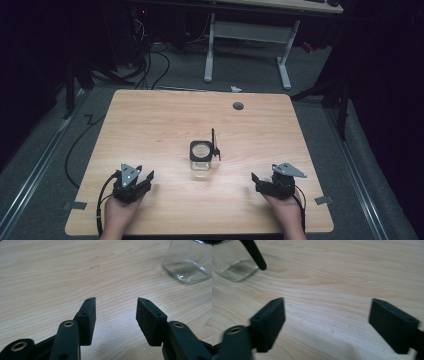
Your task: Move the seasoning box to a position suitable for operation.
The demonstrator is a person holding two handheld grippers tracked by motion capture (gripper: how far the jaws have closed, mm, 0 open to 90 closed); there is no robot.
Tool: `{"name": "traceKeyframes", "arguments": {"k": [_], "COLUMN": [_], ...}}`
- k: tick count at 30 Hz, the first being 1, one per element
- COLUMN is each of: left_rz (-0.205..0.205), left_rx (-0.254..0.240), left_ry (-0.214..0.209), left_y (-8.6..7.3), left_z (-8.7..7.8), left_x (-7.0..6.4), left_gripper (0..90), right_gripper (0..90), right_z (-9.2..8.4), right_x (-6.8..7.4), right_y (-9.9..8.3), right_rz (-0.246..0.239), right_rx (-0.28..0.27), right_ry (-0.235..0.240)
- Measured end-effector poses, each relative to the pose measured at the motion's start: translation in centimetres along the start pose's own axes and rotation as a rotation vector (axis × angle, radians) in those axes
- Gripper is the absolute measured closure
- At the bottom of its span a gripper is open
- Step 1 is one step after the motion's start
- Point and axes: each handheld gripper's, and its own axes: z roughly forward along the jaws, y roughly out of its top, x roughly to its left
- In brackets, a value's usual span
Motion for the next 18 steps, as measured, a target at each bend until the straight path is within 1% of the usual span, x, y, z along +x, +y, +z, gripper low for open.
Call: {"name": "traceKeyframes", "arguments": {"k": [1, 3, 4, 6, 7, 9, 10, 12, 16, 17, 18], "left_rz": [-0.006, -0.017, -0.018, -0.010, -0.003, 0.006, -0.004, -0.015, -0.013, -0.021, -0.015], "left_rx": [0.002, 0.008, 0.008, 0.011, 0.013, 0.017, 0.017, 0.016, 0.015, 0.009, 0.002], "left_ry": [-0.002, -0.010, -0.016, -0.026, -0.031, -0.036, -0.040, -0.045, -0.047, -0.048, -0.046], "left_y": [0.0, -0.2, -0.3, -0.5, -0.6, -0.6, -0.5, -0.4, -0.3, -0.3, -0.2], "left_z": [0.1, 0.3, 0.2, 0.1, 0.0, -0.1, -0.1, -0.1, -0.1, -0.1, -0.2], "left_x": [-0.1, -0.3, -0.5, -0.7, -0.9, -1.0, -1.0, -1.0, -0.8, -0.8, -0.7], "left_gripper": [51.0, 52.2, 53.4, 53.9, 53.9, 53.9, 54.1, 54.7, 53.1, 51.9, 49.7], "right_gripper": [17.1, 19.2, 19.9, 23.4, 25.0, 27.4, 29.9, 32.7, 39.0, 39.8, 41.1], "right_z": [-0.1, 0.1, 0.1, 0.1, 0.0, -0.1, -0.1, -0.1, 0.0, 0.0, 0.1], "right_x": [0.0, 0.0, 0.0, 0.0, 0.0, -0.1, 0.0, 0.2, 0.7, 0.8, 1.0], "right_y": [-0.1, -0.2, -0.3, -0.4, -0.4, -0.4, -0.4, -0.6, -0.6, -0.6, -0.5], "right_rz": [-0.005, -0.012, -0.004, 0.003, -0.003, 0.007, 0.010, -0.004, -0.028, -0.033, -0.035], "right_rx": [-0.013, -0.004, 0.004, -0.006, -0.015, -0.026, -0.030, -0.033, -0.042, -0.045, -0.049], "right_ry": [0.009, 0.008, 0.016, 0.021, 0.020, 0.025, 0.028, 0.019, 0.027, 0.032, 0.031]}}
